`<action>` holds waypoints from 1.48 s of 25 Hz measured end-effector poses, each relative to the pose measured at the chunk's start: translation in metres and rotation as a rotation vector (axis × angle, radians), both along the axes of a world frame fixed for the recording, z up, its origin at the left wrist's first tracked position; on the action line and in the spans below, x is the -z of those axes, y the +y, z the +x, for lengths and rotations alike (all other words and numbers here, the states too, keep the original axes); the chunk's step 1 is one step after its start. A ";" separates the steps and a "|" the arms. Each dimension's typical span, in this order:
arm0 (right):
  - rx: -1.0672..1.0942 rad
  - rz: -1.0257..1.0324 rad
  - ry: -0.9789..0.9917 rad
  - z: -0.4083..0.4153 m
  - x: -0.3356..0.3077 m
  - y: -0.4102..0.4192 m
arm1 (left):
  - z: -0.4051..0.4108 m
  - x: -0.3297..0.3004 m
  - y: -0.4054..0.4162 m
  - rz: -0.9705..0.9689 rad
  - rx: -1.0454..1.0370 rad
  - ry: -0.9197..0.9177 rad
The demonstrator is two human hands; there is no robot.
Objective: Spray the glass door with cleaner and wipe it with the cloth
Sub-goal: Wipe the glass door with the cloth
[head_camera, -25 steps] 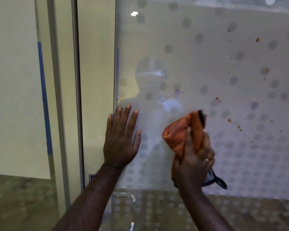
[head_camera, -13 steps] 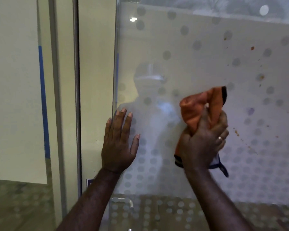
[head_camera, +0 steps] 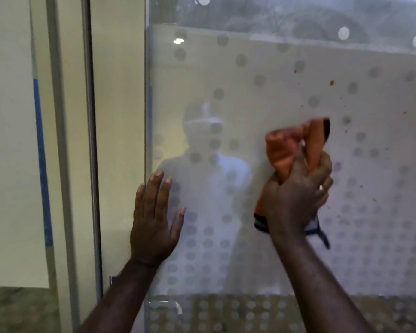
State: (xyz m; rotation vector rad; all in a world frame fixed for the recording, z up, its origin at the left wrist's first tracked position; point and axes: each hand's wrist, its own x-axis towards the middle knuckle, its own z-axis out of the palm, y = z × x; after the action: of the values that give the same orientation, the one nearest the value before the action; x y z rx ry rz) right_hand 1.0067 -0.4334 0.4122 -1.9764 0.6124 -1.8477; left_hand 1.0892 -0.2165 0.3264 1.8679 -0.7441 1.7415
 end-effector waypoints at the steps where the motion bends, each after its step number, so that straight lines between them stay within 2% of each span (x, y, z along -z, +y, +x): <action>1: 0.000 0.028 -0.004 0.001 0.021 0.010 | 0.000 0.001 0.000 -0.005 0.004 0.002; 2: -0.002 -0.008 0.009 0.003 0.040 0.025 | 0.000 0.000 0.000 -0.007 0.005 0.002; 4: -0.054 -0.238 0.048 0.010 0.060 0.059 | 0.001 0.000 0.000 -0.004 0.000 -0.002; 6: -0.121 -0.503 0.043 0.017 0.044 0.080 | 0.001 0.001 0.000 -0.006 -0.004 0.002; 7: -0.145 -0.571 0.038 0.018 0.023 0.079 | 0.001 0.000 0.000 -0.008 0.003 0.012; 9: -0.120 -0.527 0.040 0.017 -0.023 0.057 | 0.000 -0.001 0.000 -0.011 0.024 0.030; 11: -0.061 -0.273 0.026 0.012 -0.049 0.021 | -0.002 -0.002 0.001 -0.009 0.045 0.035; 13: -0.020 -0.085 0.013 0.005 -0.041 0.004 | -0.005 -0.003 0.002 -0.017 0.064 0.039; 14: 0.003 -0.077 0.009 0.003 -0.026 0.009 | -0.005 -0.004 0.001 -0.023 0.074 0.037; 15: 0.006 -0.136 0.014 0.003 -0.007 0.024 | -0.006 -0.004 0.001 -0.023 0.083 0.033; 18: -0.118 -0.513 0.073 0.010 0.041 0.086 | -0.005 -0.002 0.003 -0.075 0.157 0.051; 20: -0.180 -0.675 0.128 0.019 0.028 0.110 | -0.004 -0.001 0.004 -0.164 0.228 0.118; 21: -0.205 -0.681 0.122 0.022 0.007 0.115 | -0.004 0.000 0.004 -0.172 0.215 0.129; 24: -0.258 -0.662 0.067 0.016 -0.069 0.092 | -0.002 0.001 0.003 -0.113 0.158 0.092; 26: -0.253 -0.497 0.031 0.008 -0.094 0.057 | -0.004 -0.001 0.004 -0.106 0.156 0.096; 29: -0.002 -0.062 -0.006 0.004 -0.069 0.012 | -0.008 -0.002 0.005 -0.100 0.164 0.094; 31: -0.028 0.032 -0.022 0.004 -0.032 0.022 | -0.009 -0.002 0.005 -0.068 0.165 0.072; 32: -0.111 -0.031 -0.041 0.003 -0.018 0.036 | -0.008 -0.002 0.005 -0.057 0.161 0.060; 34: -0.236 -0.410 0.002 0.004 -0.005 0.070 | -0.006 -0.002 0.006 -0.061 0.161 0.047; 36: -0.192 -0.750 0.071 0.012 -0.012 0.093 | -0.002 -0.002 0.007 -0.061 0.165 0.030; 37: -0.163 -0.803 0.084 0.017 -0.028 0.094 | 0.000 -0.004 0.006 -0.054 0.160 0.015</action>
State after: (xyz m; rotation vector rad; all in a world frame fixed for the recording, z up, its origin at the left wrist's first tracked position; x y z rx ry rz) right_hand 1.0236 -0.3398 0.4399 -2.4787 -0.3432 -2.1005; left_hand 1.0890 -0.2103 0.3302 1.7339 -0.8092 1.6292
